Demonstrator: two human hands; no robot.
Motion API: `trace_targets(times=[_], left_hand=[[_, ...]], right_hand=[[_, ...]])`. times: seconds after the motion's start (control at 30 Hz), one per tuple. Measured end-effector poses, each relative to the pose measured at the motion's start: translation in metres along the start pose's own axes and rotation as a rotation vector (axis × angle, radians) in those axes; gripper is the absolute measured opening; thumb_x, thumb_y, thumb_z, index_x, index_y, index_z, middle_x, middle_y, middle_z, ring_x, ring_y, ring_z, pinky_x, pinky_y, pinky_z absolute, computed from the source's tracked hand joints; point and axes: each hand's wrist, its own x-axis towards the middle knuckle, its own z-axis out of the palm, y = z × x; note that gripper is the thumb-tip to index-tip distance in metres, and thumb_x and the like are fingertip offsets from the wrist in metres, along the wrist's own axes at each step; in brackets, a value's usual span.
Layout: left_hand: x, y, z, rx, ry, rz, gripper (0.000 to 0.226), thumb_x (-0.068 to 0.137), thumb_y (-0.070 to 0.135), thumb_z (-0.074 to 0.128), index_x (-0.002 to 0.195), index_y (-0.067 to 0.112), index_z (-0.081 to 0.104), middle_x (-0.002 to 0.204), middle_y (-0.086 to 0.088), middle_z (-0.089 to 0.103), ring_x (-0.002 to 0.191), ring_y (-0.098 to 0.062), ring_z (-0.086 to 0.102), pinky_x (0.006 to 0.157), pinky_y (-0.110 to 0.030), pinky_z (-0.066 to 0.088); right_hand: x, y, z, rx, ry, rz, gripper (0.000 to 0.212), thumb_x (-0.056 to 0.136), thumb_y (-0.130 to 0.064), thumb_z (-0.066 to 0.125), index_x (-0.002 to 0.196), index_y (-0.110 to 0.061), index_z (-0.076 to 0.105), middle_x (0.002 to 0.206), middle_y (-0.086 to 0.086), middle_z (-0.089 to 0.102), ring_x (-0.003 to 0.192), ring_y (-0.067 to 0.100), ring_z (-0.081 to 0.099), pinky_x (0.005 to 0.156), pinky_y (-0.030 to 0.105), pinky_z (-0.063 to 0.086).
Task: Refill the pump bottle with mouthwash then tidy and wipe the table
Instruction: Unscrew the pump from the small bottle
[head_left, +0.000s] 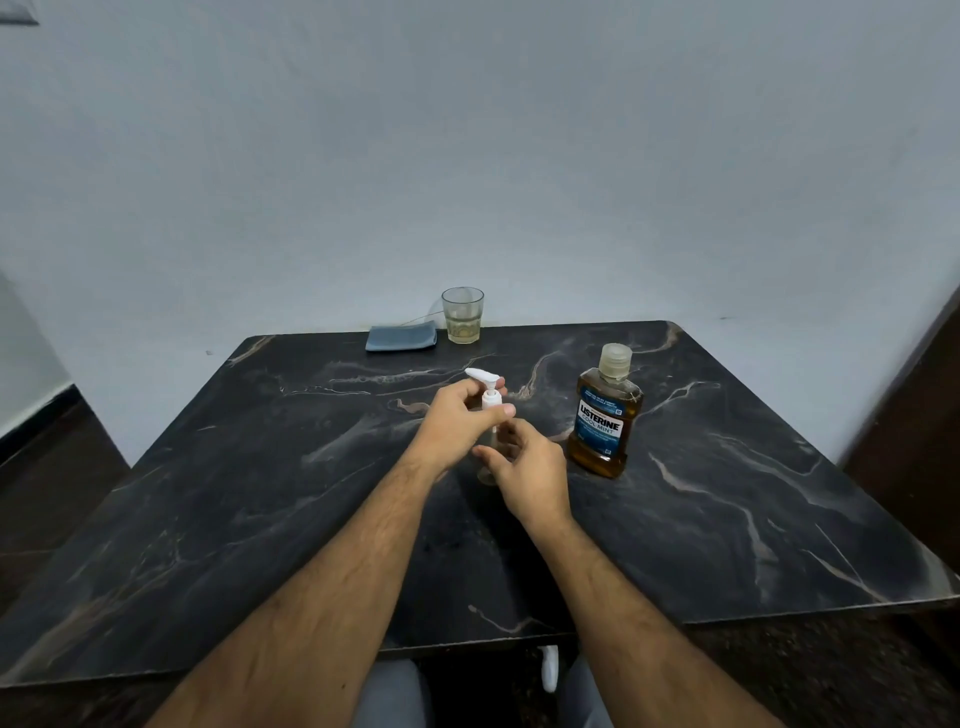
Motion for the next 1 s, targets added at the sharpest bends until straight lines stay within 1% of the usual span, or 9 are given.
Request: trace_targets(times=[0.1,0.2,0.3,0.47,0.6,0.73,0.8,0.93,1.0], left_hand=[[-0.003,0.002,0.003,-0.054,-0.047,-0.013,0.045,0.087,0.003,0.070,0.129,0.014,0.058,0.120,0.004,0.069,0.107,-0.002,0.064,0.079,-0.012,0.051],[-0.007,-0.003,0.000,-0.087,-0.063,-0.017,0.040,0.091,0.003,0.065,0.127,0.017,0.058,0.125,0.007,0.068,0.117,-0.005,0.062,0.092,-0.020,0.051],[-0.011,-0.007,-0.007,-0.113,-0.031,-0.002,0.033,0.094,0.002,0.059,0.117,0.026,0.062,0.121,0.006,0.071,0.118,-0.006,0.062,0.101,-0.026,0.047],[-0.010,-0.007,-0.013,-0.045,0.030,0.040,0.030,0.091,0.002,0.064,0.117,0.016,0.070,0.110,0.001,0.075,0.107,-0.011,0.068,0.097,-0.028,0.051],[-0.007,-0.003,-0.010,-0.054,0.083,0.028,0.029,0.082,0.002,0.074,0.101,0.024,0.073,0.100,0.001,0.076,0.098,-0.010,0.070,0.091,-0.028,0.054],[-0.001,0.002,-0.010,-0.030,0.142,0.012,0.030,0.077,0.006,0.081,0.105,0.011,0.073,0.099,-0.009,0.075,0.096,-0.019,0.070,0.090,-0.032,0.056],[0.001,0.005,-0.010,-0.049,0.154,0.006,0.032,0.076,0.009,0.082,0.106,0.010,0.072,0.099,-0.006,0.075,0.095,-0.016,0.070,0.088,-0.029,0.057],[0.001,0.015,-0.011,-0.131,0.159,0.029,0.024,0.081,0.006,0.077,0.103,0.010,0.070,0.094,-0.001,0.076,0.087,-0.006,0.070,0.083,-0.021,0.053],[0.002,0.018,-0.014,-0.150,0.185,0.039,0.022,0.082,0.007,0.076,0.101,0.013,0.070,0.093,0.001,0.076,0.088,-0.005,0.071,0.084,-0.020,0.052]], right_hand=[[0.001,0.001,0.001,-0.002,0.004,-0.009,0.048,0.079,-0.032,0.080,0.122,-0.024,0.063,0.110,-0.006,0.072,0.101,0.004,0.065,0.091,0.032,0.055],[0.001,0.001,0.000,-0.005,0.012,-0.025,0.046,0.078,-0.033,0.080,0.120,-0.024,0.064,0.107,-0.007,0.072,0.099,0.003,0.065,0.090,0.031,0.055],[0.000,0.002,0.000,0.015,0.004,-0.014,0.045,0.078,-0.031,0.081,0.119,-0.021,0.064,0.108,-0.005,0.072,0.094,0.000,0.062,0.085,0.022,0.054],[0.000,0.002,-0.001,0.036,0.002,-0.018,0.042,0.079,-0.029,0.081,0.116,-0.022,0.065,0.107,-0.006,0.072,0.093,-0.002,0.062,0.085,0.020,0.053],[0.000,0.002,-0.001,0.034,-0.013,-0.009,0.045,0.080,-0.030,0.080,0.120,-0.023,0.063,0.110,-0.006,0.071,0.098,0.000,0.063,0.085,0.017,0.050],[0.001,0.002,0.000,0.030,-0.012,-0.005,0.043,0.080,-0.029,0.079,0.119,-0.022,0.063,0.110,-0.007,0.071,0.094,-0.002,0.060,0.079,0.012,0.046],[0.001,0.002,0.000,0.028,-0.021,0.002,0.043,0.080,-0.029,0.079,0.120,-0.023,0.062,0.110,-0.008,0.070,0.094,-0.002,0.060,0.076,0.010,0.044],[0.001,0.003,0.001,0.029,-0.001,-0.004,0.042,0.079,-0.031,0.081,0.116,-0.023,0.064,0.107,-0.007,0.071,0.094,0.001,0.063,0.083,0.018,0.052],[0.001,0.003,0.001,0.031,0.001,-0.006,0.040,0.078,-0.031,0.081,0.113,-0.023,0.065,0.100,-0.010,0.071,0.087,-0.004,0.063,0.077,0.012,0.050]])
